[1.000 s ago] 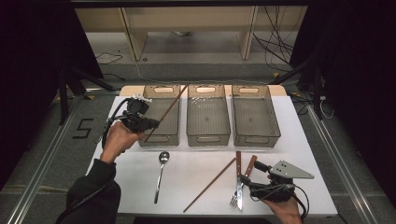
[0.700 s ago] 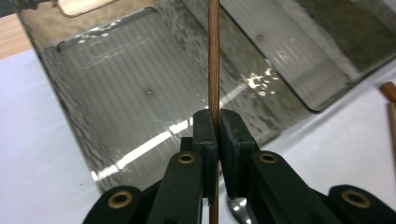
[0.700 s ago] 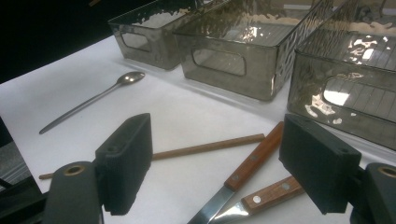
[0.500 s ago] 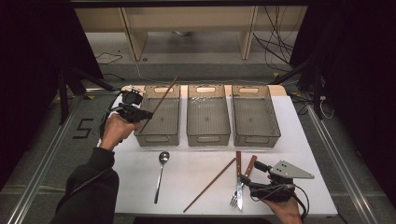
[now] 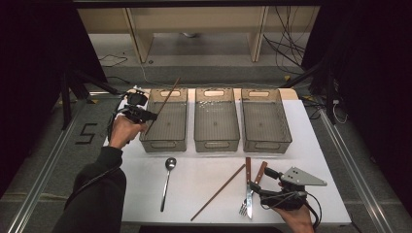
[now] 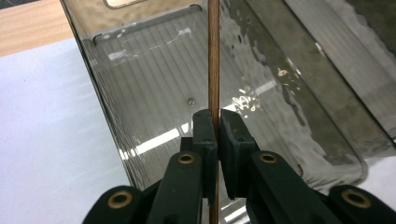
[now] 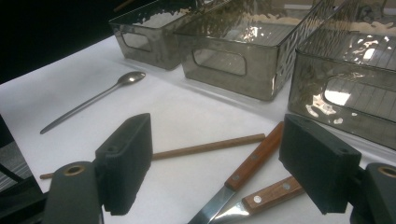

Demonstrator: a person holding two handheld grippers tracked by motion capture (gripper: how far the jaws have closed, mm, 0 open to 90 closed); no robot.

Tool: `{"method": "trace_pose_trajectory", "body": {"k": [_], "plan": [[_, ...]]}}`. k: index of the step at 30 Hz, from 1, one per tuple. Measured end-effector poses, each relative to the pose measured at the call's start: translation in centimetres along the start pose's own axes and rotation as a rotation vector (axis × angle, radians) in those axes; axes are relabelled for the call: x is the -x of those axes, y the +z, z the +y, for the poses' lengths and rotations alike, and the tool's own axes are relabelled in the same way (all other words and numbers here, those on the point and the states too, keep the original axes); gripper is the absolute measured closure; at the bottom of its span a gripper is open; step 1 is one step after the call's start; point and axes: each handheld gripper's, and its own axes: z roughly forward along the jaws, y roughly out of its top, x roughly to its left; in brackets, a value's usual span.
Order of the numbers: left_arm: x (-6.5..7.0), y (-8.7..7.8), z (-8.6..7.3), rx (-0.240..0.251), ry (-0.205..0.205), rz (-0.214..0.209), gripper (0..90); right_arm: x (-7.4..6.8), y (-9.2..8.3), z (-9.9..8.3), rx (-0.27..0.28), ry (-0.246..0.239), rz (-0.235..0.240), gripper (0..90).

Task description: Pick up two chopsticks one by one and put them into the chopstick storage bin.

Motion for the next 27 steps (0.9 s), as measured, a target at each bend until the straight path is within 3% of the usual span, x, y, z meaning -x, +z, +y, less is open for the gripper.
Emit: {"method": "trace_pose_trajectory", "body": {"k": [11, 15, 16, 18, 20, 21, 27], "plan": [[-0.4, 1.8, -0.3, -0.052, -0.032, 0.011, 85.0, 0.0, 0.0, 0.0, 0.001, 0.000, 0.001, 26.3], [-0.4, 2.0, -0.4, -0.054, -0.037, 0.033, 84.3, 0.0, 0.0, 0.0, 0.000, 0.001, 0.002, 26.3], [-0.5, 2.0, -0.4, -0.049, -0.046, 0.038, 80.1, 0.0, 0.0, 0.0, 0.001, 0.001, 0.002, 26.4], [-0.2, 1.8, -0.3, -0.046, -0.050, 0.010, 66.0, 0.0, 0.0, 0.0, 0.002, 0.001, 0.003, 26.3], [0.0, 1.6, -0.2, -0.045, -0.045, 0.003, 61.7, 0.0, 0.0, 0.0, 0.001, 0.002, 0.003, 26.3], [0.2, 1.6, -0.2, -0.045, -0.042, 0.003, 50.8, 0.1, 0.0, 0.0, 0.000, 0.001, 0.003, 26.3], [1.9, 0.2, -0.5, -0.025, -0.022, -0.039, 38.1, 0.0, 0.0, 0.0, 0.003, 0.004, 0.002, 26.3]]}}
